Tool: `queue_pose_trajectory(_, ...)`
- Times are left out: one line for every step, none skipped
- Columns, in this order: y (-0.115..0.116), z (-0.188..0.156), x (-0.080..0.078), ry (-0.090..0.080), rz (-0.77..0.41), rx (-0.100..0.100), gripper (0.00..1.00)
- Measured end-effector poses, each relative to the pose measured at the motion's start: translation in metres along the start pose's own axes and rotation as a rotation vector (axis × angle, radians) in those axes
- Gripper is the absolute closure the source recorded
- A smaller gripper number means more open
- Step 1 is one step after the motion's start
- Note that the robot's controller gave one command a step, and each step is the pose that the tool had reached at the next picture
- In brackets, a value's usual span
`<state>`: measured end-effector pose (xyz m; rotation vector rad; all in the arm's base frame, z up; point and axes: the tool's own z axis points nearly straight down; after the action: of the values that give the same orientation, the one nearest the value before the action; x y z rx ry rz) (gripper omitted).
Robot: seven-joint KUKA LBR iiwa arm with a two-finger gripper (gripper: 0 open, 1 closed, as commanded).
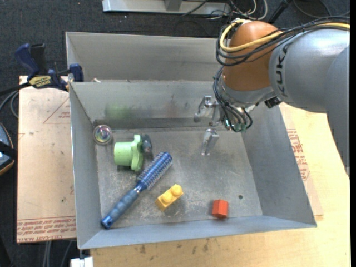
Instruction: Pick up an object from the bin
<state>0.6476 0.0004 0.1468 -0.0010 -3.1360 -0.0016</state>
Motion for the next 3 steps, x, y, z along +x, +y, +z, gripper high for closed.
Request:
queue_pose_trajectory(0.078,0.043,0.097,-0.003,-0.211,0.0,0.0)
queue_pose_trajectory(0.068,-0.034,0.07,-0.014,-0.4,0.002,0.0)
queue_pose_trajectory(0.108,0.057,0.135,0.005,-0.445,-0.001,0.0)
